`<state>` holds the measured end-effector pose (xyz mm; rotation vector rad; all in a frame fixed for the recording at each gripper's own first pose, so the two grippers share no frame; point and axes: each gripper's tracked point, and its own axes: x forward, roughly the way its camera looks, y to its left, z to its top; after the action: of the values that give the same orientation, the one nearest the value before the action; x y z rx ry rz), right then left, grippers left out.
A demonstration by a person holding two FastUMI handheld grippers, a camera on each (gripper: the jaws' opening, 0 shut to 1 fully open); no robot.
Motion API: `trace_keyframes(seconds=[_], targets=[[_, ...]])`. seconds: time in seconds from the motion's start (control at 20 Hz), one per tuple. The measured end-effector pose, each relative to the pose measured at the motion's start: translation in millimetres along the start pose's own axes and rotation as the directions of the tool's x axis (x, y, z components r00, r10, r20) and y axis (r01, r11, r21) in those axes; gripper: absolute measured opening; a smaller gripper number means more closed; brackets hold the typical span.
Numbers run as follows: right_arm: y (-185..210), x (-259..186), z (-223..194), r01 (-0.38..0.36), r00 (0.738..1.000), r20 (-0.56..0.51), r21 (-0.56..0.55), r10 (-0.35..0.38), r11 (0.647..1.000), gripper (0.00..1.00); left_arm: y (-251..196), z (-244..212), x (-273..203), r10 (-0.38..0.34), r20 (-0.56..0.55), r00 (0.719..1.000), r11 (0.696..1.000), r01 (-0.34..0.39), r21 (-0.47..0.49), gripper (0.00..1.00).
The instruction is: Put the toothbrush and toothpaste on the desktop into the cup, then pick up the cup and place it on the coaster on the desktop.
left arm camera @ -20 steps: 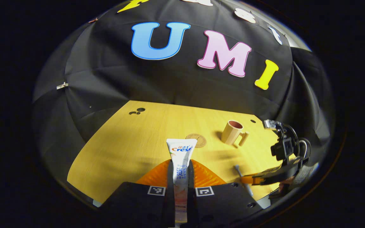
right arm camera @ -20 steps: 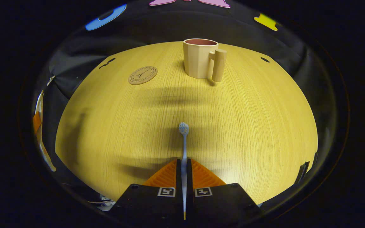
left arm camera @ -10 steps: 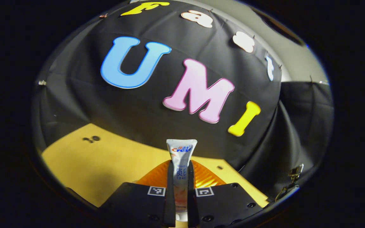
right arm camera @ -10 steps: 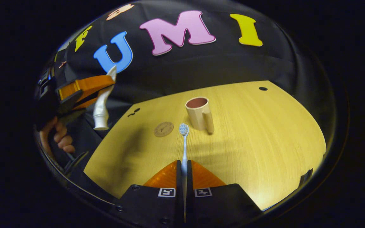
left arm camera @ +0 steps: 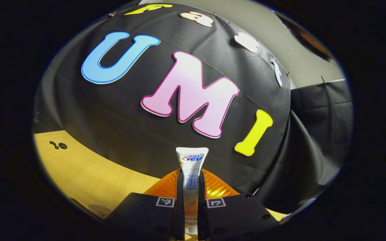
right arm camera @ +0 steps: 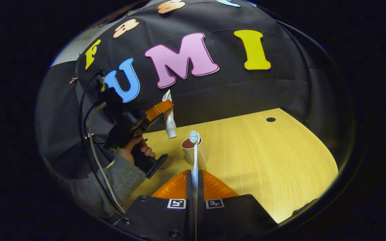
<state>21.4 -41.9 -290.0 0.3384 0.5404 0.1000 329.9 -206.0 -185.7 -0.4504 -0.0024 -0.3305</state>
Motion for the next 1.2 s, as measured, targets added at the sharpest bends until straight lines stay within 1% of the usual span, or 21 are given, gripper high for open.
trace_keyframes(seconds=[0.2,0.35,0.45,0.6,0.65,0.7,0.75,0.85,0.9,0.95,1.0,1.05,1.1,1.2], targets=[[-25,8,-5,0.007,1.000,0.002,-0.002,-0.007,1.000,0.07,20,-33,24,0.049,0.024,0.999,0.998,-0.050,0.047,0.20],[-35,17,-1,0.008,1.000,0.015,-0.003,-0.008,1.000,0.07,33,-60,31,0.088,0.005,0.996,0.993,-0.088,0.080,0.20],[-38,24,6,0.005,1.000,0.031,0.012,-0.006,1.000,0.07,33,-76,28,0.084,-0.007,0.996,0.990,-0.083,0.112,0.20],[-40,36,21,-0.004,0.998,0.066,0.031,0.002,1.000,0.07,30,-96,23,0.061,-0.036,0.998,0.991,-0.056,0.124,0.27],[-40,42,30,-0.007,0.996,0.087,0.027,0.005,1.000,0.07,29,-103,19,0.057,-0.044,0.997,0.991,-0.052,0.120,0.28],[-41,45,37,-0.010,0.995,0.103,0.021,0.008,1.000,0.07,27,-110,16,0.050,-0.065,0.997,0.993,-0.042,0.112,0.36],[-41,50,47,-0.014,0.992,0.126,0.016,0.012,1.000,0.07,25,-115,13,0.046,-0.074,0.996,0.993,-0.038,0.108,0.32],[-37,59,67,-0.029,0.984,0.175,0.005,0.028,1.000,0.06,27,-119,3,0.058,-0.079,0.995,0.992,-0.049,0.114,0.36],[-34,65,77,-0.038,0.980,0.196,0.000,0.037,0.999,0.07,28,-118,0,0.063,-0.071,0.995,0.991,-0.054,0.119,0.51],[-30,71,88,-0.048,0.975,0.219,-0.006,0.048,0.999,0.07,29,-116,-5,0.063,-0.078,0.995,0.992,-0.054,0.112,0.43],[-24,75,99,-0.064,0.968,0.243,-0.012,0.065,0.998,0.06,28,-115,-12,0.055,-0.090,0.994,0.994,-0.046,0.095,0.61],[-16,81,111,-0.084,0.959,0.269,-0.022,0.087,0.996,0.06,29,-113,-19,0.057,-0.093,0.994,0.995,-0.049,0.083,0.56],[-5,87,125,-0.113,0.948,0.295,-0.032,0.117,0.993,0.06,33,-109,-28,0.073,-0.095,0.993,0.995,-0.066,0.075,0.61],[17,100,147,-0.171,0.923,0.341,-0.056,0.180,0.984,0.06,37,-100,-54,0.083,-0.106,0.991,0.995,-0.076,0.066,0.65]])
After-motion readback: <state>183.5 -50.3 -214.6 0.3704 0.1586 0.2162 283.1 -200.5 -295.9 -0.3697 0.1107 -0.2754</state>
